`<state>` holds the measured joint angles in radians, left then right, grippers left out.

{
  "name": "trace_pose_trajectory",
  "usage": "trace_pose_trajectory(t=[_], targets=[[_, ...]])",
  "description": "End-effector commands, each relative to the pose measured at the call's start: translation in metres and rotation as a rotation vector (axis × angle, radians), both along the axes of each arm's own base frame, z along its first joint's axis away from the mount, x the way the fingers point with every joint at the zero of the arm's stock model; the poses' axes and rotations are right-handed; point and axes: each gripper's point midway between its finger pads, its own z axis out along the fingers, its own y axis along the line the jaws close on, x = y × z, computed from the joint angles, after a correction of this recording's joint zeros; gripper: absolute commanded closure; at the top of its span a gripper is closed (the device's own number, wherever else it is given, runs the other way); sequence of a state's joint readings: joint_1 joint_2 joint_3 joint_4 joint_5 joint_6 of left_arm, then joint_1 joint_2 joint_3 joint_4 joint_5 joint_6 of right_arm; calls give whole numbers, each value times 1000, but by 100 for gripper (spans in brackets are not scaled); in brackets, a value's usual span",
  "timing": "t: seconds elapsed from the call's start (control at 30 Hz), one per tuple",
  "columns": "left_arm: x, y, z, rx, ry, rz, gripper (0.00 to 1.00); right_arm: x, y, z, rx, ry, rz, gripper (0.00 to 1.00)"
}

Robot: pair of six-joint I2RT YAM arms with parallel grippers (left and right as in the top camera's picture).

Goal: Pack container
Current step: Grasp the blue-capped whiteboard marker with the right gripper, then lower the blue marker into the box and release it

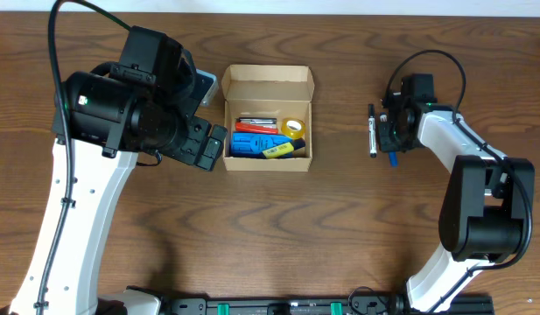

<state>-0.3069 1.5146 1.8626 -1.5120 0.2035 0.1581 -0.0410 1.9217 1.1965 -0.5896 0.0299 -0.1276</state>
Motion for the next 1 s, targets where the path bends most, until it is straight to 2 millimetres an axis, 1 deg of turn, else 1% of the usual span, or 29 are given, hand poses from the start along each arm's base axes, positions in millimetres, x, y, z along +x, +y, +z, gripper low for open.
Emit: trace_pose_trajectory(t=[0.0,0.07,0.13,0.23,0.3,0.33,0.4,0.43,0.47,0.57,0.7,0.73,0.83,0.9,0.97], targets=[[-1,-1,3,-3,-9,-12,5,30,-3,34,11,-83,-17,94],[-1,-1,3,-3,-9,-12,5,43,-3,54,12,-117,-15,94],[-1,-1,3,-3,-9,-12,5,59,2,81,27,-166,-2,94],[-1,-1,3,-3,-9,-12,5,81,22,125,87,-258,44,94],[-1,-1,3,-3,-9,-12,5,93,42,153,137,-319,92,94],[-1,-1,3,-3,-9,-12,5,99,58,170,170,-357,139,94],[-1,-1,3,-3,-9,-12,5,104,87,190,202,-404,233,94],[-1,-1,3,-3,-9,-12,5,105,105,200,213,-425,292,94],[-1,-1,3,-3,-9,-12,5,104,120,205,216,-439,344,94],[-1,-1,3,-3,-9,-12,5,94,172,211,207,-462,546,95],[-1,-1,3,-3,-9,-12,5,72,229,204,160,-462,809,96],[-1,-1,3,-3,-9,-12,5,67,238,202,151,-460,857,98],[-1,-1,3,-3,-9,-12,5,52,266,189,122,-436,1007,99],[-1,-1,3,-3,-9,-12,5,45,275,179,113,-410,1066,99],[-1,-1,3,-3,-9,-12,5,37,283,165,100,-373,1132,99]])
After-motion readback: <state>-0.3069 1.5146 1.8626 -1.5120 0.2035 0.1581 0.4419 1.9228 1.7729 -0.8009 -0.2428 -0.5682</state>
